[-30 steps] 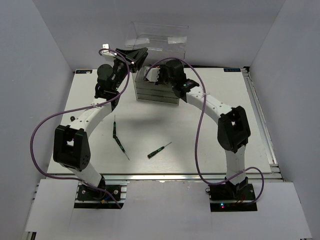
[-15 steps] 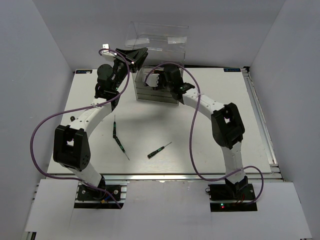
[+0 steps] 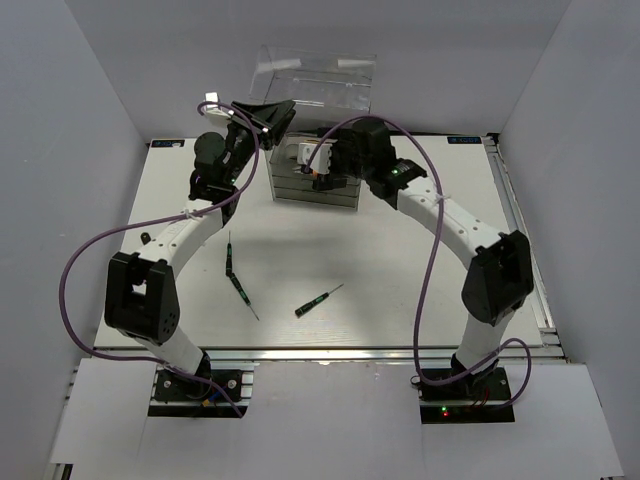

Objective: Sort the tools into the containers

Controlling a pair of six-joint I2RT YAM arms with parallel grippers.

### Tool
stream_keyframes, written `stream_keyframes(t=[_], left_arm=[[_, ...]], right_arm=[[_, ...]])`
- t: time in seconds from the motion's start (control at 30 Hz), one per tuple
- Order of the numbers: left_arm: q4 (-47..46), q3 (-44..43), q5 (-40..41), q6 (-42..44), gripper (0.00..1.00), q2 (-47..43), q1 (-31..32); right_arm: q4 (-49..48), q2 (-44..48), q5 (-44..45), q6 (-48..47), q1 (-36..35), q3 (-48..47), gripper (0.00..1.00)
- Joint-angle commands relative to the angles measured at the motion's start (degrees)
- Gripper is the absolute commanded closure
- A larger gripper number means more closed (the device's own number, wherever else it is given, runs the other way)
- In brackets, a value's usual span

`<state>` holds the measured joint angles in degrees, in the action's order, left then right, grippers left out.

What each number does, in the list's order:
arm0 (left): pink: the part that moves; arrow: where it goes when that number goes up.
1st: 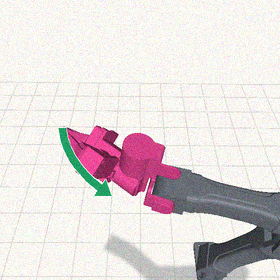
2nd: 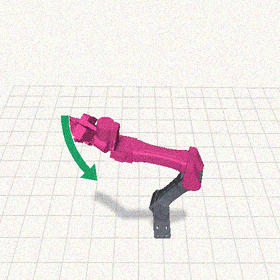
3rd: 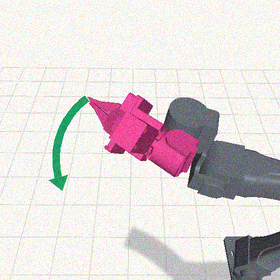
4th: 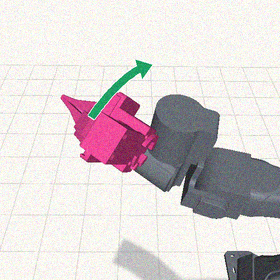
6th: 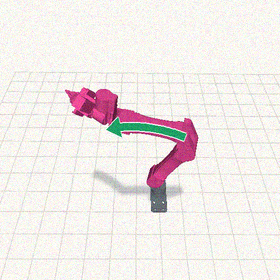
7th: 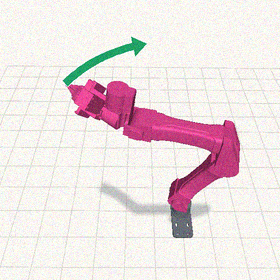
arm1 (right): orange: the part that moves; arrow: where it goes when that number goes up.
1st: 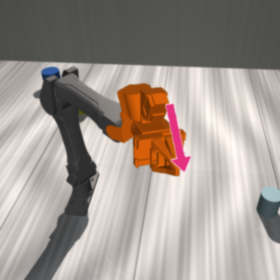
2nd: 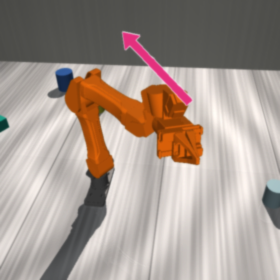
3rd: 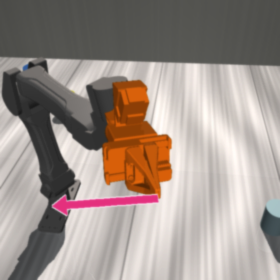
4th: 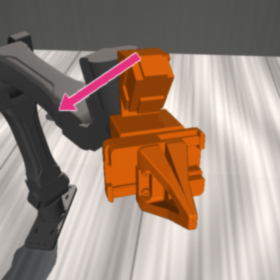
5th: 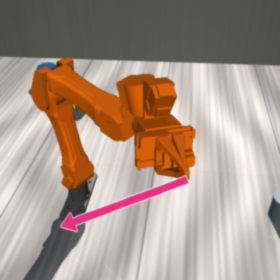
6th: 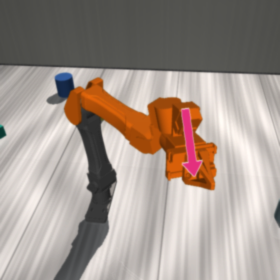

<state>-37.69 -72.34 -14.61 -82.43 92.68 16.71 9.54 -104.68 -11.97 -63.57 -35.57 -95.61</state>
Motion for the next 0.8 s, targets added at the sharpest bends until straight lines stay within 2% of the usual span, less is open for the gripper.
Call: stream_keyframes(t=[0.0, 0.13, 0.37, 0.47, 0.77], left_arm=[[0.87, 2.63, 0.99, 0.87, 0.52, -4.44, -0.27], [1.74, 4.92, 1.69, 1.31, 0.52, -5.93, -0.27], [4.90, 8.61, 3.71, 2.63, 0.49, -8.13, -0.54], [6.66, 10.54, 4.24, 3.07, 0.46, -9.10, -0.80], [9.12, 18.89, 3.72, 3.86, 0.44, -11.82, -1.33]], right_arm=[[-0.82, 4.57, -5.88, 3.62, 0.24, 3.32, 0.12], [-6.72, 5.80, -1.84, 7.05, 0.33, 5.95, 0.20], [-17.00, 7.65, 2.29, 8.28, 0.07, 9.39, 0.21], [-17.98, 7.83, 2.83, 8.46, 0.06, 9.22, 0.21], [-15.53, 8.88, 1.51, 8.38, -0.11, 10.80, 0.21]])
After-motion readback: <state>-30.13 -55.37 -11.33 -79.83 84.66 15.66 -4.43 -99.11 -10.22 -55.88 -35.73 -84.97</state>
